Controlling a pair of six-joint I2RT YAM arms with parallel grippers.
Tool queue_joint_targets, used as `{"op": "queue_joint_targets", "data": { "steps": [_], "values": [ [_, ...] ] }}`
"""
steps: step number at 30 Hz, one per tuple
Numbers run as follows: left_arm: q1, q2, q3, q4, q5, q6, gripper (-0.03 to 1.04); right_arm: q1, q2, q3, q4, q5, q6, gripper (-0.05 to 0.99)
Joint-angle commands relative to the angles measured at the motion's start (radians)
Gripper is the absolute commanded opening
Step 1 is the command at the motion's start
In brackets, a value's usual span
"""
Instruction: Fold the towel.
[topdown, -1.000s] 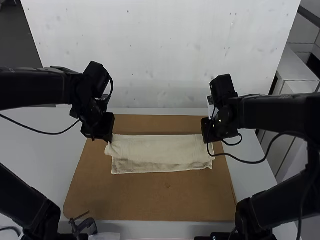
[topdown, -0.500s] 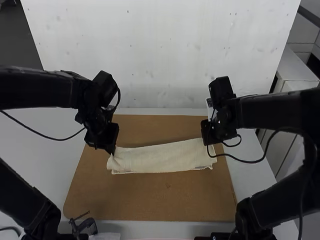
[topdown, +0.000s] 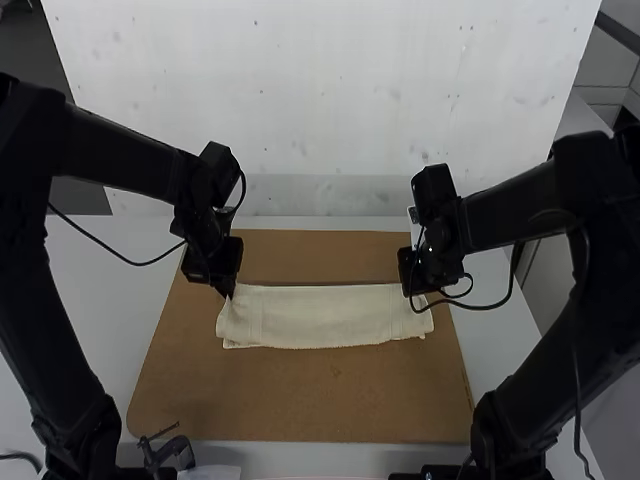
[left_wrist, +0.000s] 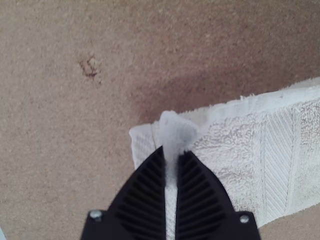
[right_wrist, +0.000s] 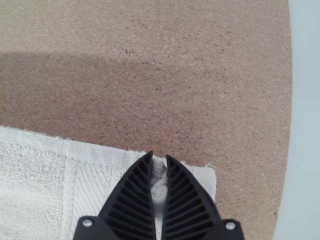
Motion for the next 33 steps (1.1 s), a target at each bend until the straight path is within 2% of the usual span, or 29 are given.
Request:
{"op": "queue_joint_targets", "data": {
  "steps": [1, 11, 12, 13, 14, 15, 16, 17, 18, 20, 23, 29, 31, 33],
  "values": [
    [0.008, 0.05, 0.048, 0.004, -0.028, 0.015, 0.02, -0.021, 0.027, 0.044, 0.016, 0.027, 0.008, 0.02],
    [0.009, 0.099, 0.06, 0.01, -0.03, 0.014, 0.02, -0.032, 0.112, 0.089, 0.043, 0.027, 0.009, 0.02],
    [0.011, 0.099, 0.065, 0.01, -0.033, 0.014, 0.09, -0.038, 0.115, 0.089, 0.043, 0.027, 0.011, 0.02],
    [0.014, 0.1, 0.071, 0.01, -0.034, 0.014, 0.26, -0.044, 0.115, 0.089, 0.044, 0.027, 0.017, 0.03],
    [0.021, 0.099, 0.073, 0.01, -0.034, 0.014, 0.53, -0.055, 0.113, 0.085, 0.05, 0.023, 0.02, 0.15],
    [0.028, 0.096, 0.077, 0.01, -0.034, 0.017, 0.83, -0.069, 0.11, 0.081, 0.066, 0.021, 0.021, 0.36],
    [0.032, 0.088, 0.083, 0.01, -0.037, 0.023, 1.03, -0.081, 0.102, 0.076, 0.079, 0.015, 0.026, 0.6],
    [0.04, 0.076, 0.087, 0.015, -0.048, 0.028, 1.02, -0.088, 0.096, 0.073, 0.087, 0.012, 0.035, 0.77],
    [0.054, 0.05, 0.09, 0.024, -0.046, 0.034, 1.02, -0.098, 0.087, 0.073, 0.087, 0.003, 0.043, 0.86],
    [0.083, 0.002, 0.091, 0.038, -0.046, 0.044, 1.01, -0.115, 0.066, 0.073, 0.085, -0.02, 0.071, 0.91],
    [0.115, -0.081, 0.094, 0.049, -0.049, 0.06, 1.01, -0.147, 0.032, 0.084, 0.038, -0.072, 0.1, 0.91],
    [0.176, -0.197, 0.085, 0.055, -0.042, 0.069, 1.01, -0.174, 0.052, 0.107, -0.109, -0.211, 0.152, 0.91],
    [0.179, -0.219, 0.073, 0.053, -0.042, 0.071, 1.01, -0.176, 0.089, 0.108, -0.129, -0.234, 0.17, 0.91],
    [0.181, -0.232, 0.063, 0.053, -0.042, 0.072, 1.01, -0.176, 0.122, 0.11, -0.129, -0.234, 0.184, 0.91]
  ]
}}
